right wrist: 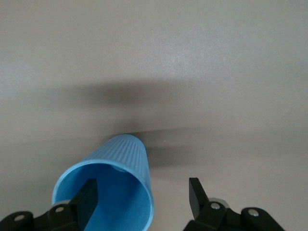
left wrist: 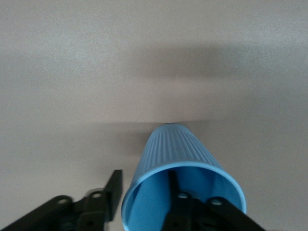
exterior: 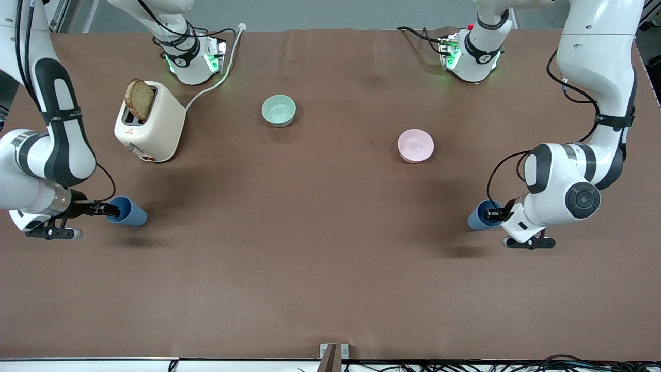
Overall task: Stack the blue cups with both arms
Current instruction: 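Carry the blue cup mid-table with the left gripper while the right gripper lifts its cup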
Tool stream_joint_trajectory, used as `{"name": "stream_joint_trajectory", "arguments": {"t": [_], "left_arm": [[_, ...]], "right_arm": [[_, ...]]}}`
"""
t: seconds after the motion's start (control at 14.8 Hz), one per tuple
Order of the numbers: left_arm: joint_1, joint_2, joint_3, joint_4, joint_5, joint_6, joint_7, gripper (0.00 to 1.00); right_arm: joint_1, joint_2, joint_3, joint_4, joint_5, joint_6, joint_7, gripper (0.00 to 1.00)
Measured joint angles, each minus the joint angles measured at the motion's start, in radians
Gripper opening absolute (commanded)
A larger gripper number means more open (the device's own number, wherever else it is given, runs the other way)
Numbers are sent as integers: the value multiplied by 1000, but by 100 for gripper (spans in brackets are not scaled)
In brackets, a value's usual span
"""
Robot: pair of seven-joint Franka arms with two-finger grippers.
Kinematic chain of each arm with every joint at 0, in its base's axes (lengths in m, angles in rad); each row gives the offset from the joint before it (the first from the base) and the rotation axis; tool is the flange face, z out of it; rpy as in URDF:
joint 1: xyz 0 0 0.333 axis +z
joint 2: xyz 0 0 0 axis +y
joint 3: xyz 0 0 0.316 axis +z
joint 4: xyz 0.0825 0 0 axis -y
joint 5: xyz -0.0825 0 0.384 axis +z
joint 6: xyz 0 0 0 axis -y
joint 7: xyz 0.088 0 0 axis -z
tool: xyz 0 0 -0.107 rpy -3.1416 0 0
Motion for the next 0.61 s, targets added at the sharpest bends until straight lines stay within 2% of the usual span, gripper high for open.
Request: {"name": "stream_joint_trajectory", "arguments": {"t": [0.2,0.34,0.47,0.61], "left_arm": [[2,-1,0,3,0,0,0,1],[1,-10,-1,16,0,0,0,1],[3,-35,-31,53,0,-31,1,0],[-3,-60,-89,140,0,-129,1,0]], "right_arm": [[0,21,2,-8,3,9,0,74],[0,24,6,-13,5,9,0,62],[0,24,9,-19,5,9,0,22],[0,24,10,-21,5,9,0,6]]}}
